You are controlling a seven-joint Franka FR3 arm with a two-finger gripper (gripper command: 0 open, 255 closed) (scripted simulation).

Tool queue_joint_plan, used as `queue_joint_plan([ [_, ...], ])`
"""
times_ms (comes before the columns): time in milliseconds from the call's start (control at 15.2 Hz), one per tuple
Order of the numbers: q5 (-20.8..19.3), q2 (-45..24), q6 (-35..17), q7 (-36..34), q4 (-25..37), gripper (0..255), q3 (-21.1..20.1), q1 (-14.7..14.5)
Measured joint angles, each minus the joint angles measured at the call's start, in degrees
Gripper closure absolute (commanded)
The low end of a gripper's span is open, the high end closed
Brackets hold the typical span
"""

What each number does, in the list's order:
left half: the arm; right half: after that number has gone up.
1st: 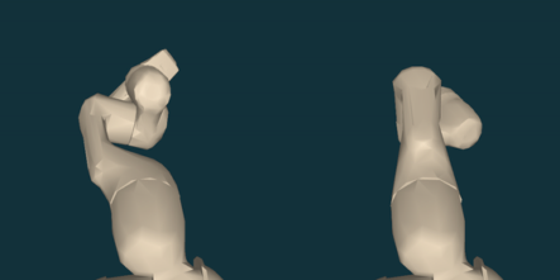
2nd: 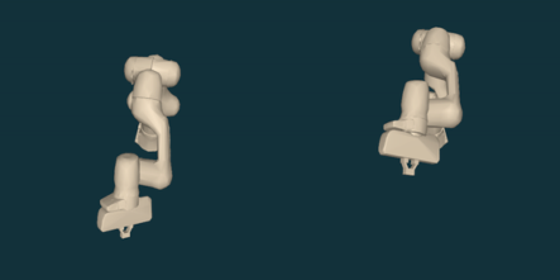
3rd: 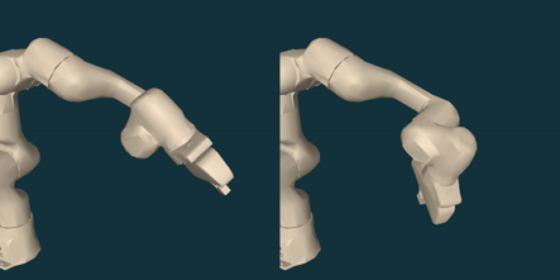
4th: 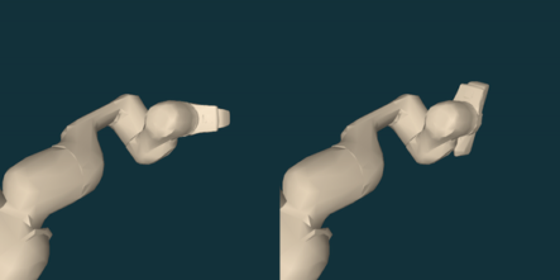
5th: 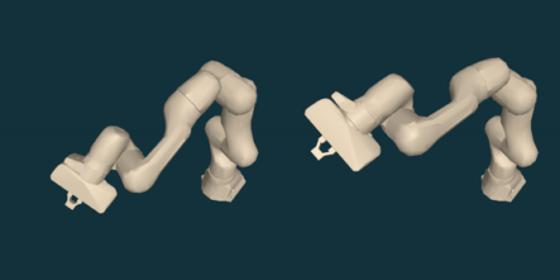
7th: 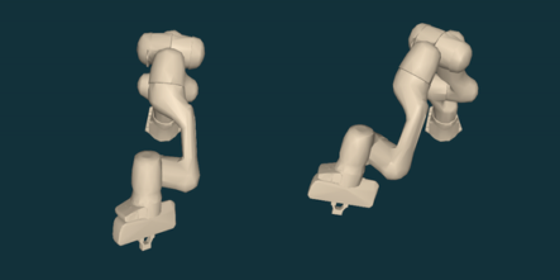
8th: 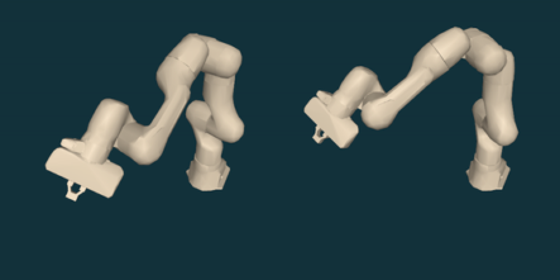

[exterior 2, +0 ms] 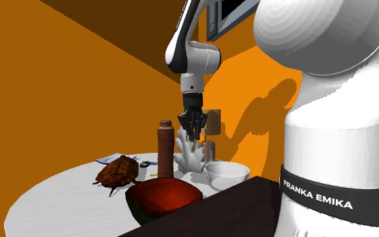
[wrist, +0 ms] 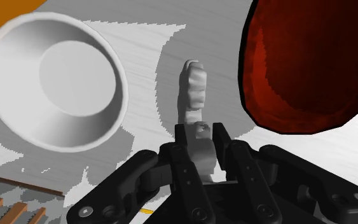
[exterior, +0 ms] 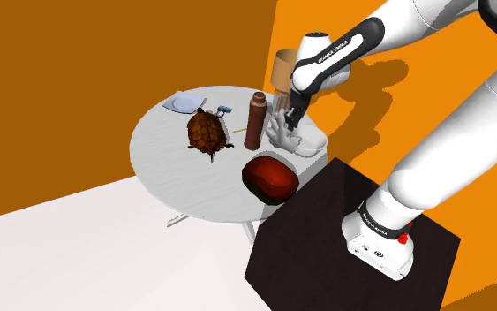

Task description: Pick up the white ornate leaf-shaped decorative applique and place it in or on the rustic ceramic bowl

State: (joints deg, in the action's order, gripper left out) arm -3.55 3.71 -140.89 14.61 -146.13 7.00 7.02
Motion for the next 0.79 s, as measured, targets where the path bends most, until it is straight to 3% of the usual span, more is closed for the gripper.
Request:
queue_joint_plan([
  [792, -0.47, 7.17, 10.23, -0.22, 3.09, 255, -0.26, 0.03],
])
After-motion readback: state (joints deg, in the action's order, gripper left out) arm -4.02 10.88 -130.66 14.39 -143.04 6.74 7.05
